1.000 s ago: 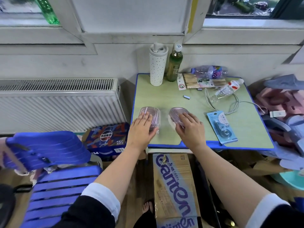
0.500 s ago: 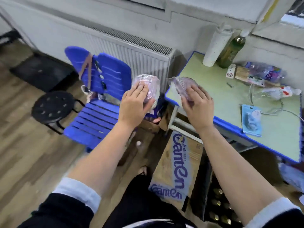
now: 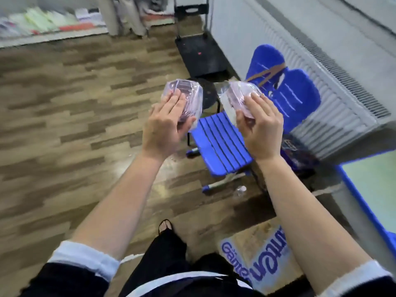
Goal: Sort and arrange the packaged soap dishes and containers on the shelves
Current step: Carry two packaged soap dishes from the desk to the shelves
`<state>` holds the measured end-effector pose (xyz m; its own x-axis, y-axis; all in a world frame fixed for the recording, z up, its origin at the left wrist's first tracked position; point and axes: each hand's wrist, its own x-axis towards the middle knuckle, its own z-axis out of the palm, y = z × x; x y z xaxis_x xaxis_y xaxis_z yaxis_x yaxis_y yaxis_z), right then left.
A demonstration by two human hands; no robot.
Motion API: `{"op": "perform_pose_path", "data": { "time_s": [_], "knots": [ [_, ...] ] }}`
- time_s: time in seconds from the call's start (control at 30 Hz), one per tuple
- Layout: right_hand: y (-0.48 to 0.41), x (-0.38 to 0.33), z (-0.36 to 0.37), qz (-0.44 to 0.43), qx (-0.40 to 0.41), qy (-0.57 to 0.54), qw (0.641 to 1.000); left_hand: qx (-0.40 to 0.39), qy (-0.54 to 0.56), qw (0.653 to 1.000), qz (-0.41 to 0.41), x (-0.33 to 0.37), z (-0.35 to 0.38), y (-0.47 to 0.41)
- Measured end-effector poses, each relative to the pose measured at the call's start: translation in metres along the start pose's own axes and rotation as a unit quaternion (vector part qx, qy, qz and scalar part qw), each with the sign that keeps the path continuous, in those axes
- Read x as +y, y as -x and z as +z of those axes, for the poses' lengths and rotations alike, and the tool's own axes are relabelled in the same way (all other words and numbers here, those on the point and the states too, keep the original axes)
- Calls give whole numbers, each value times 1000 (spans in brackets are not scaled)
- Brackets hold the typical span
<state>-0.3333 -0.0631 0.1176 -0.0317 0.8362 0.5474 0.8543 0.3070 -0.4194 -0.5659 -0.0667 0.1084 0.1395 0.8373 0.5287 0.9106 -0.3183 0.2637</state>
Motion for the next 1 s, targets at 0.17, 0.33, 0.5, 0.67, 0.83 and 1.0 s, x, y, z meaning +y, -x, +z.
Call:
{"op": "perform_pose_path", "data": {
  "time_s": [0.17,0.33,0.5,0.67,0.83,1.0],
  "knots": [
    [-39,-94,78,-90,-4,-74,993,47,-63,994,-80,-99,-51,27],
    [-74,-191,156,-172,-25,-118,978,75,-112,982,-133,-204,-103,47],
    [-100,-282,217,-218,-43,-150,963,105,-157,968,-163,-294,-151,56],
    [-125,-368,279,-273,-70,-177,943,121,-182,956,-195,-379,-185,64],
    [-153,-458,359,-306,-109,-219,920,143,-211,940,-228,-474,-212,68],
    [-201,-552,453,-339,-98,-254,901,136,-248,927,-247,-590,-248,45]
  ]
}}
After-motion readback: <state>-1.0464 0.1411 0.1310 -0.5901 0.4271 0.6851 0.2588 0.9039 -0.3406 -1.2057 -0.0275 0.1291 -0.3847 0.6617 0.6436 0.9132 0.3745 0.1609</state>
